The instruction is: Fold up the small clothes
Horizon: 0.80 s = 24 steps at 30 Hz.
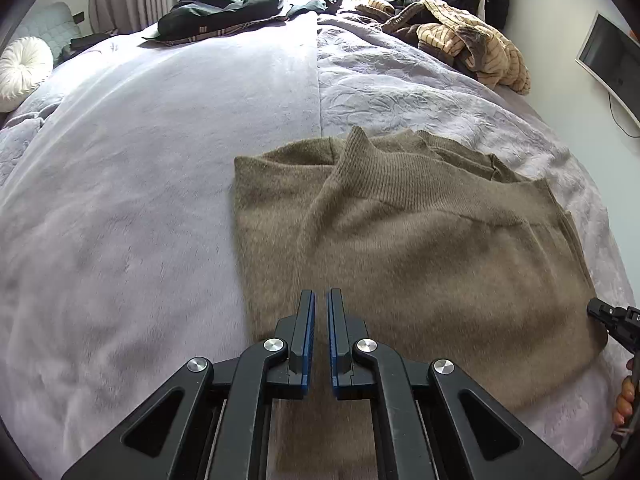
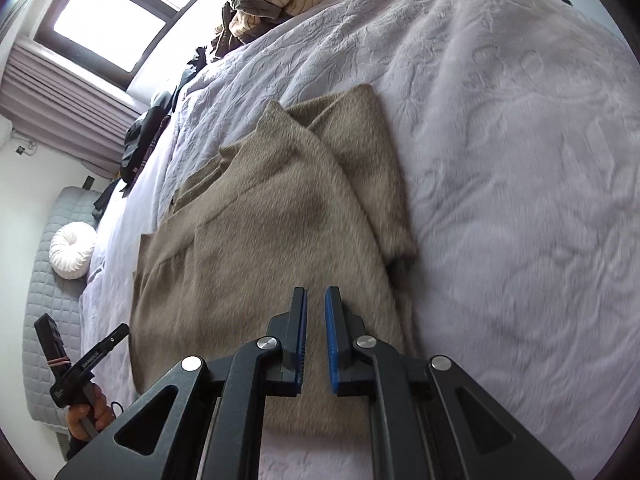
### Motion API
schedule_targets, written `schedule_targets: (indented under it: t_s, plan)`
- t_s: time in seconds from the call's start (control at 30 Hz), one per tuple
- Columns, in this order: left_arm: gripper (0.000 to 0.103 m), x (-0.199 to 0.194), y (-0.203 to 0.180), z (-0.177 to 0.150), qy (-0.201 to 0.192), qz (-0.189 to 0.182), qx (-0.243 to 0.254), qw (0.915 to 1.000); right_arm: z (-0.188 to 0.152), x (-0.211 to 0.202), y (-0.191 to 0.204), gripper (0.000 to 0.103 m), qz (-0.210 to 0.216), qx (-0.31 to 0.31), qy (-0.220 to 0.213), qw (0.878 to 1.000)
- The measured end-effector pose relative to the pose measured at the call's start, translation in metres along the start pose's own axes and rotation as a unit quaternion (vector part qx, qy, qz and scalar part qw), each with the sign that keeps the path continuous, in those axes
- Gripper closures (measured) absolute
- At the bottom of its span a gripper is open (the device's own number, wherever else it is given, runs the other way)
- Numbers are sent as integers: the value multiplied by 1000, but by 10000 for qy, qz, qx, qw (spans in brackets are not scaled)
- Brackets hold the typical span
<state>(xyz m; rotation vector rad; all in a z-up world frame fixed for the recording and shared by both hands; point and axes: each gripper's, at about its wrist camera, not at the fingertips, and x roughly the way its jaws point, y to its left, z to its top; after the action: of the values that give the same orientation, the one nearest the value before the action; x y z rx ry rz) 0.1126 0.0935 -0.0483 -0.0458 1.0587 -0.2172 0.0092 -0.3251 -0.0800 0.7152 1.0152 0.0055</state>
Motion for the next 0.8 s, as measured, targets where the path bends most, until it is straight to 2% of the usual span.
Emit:
schedule_targets:
  t_s: [0.5, 0.57, 0.6, 0.63, 0.67, 0.73, 0.8]
  plan:
    - [95, -20, -4, -40, -19, 210, 42, 9998, -37, 0, 32, 92, 172, -115, 246, 9995]
    - [95, -22, -1, -45, -6, 210, -24, 9998, -43, 1, 37, 87, 206, -134, 290, 9993]
    - [86, -23, 0, -47, 1, 222, -53, 9997, -45, 1, 39, 77, 208, -149, 312, 9992]
    - [25, -24, 2, -50, 8, 245, -92, 9997, -48, 2, 41, 55, 206, -166, 325, 9991]
    - [4, -26, 4, -53, -5, 347, -164, 9993, -51, 2, 44, 39, 223, -196, 314, 9991]
    - [1, -32, 6, -59, -230, 511, -146, 9983, -56, 0, 50, 38, 218, -281, 298, 9989]
    - [1, -32, 7, -62, -217, 509, -123, 9984, -61, 0, 56, 38, 245, -348, 327, 9986]
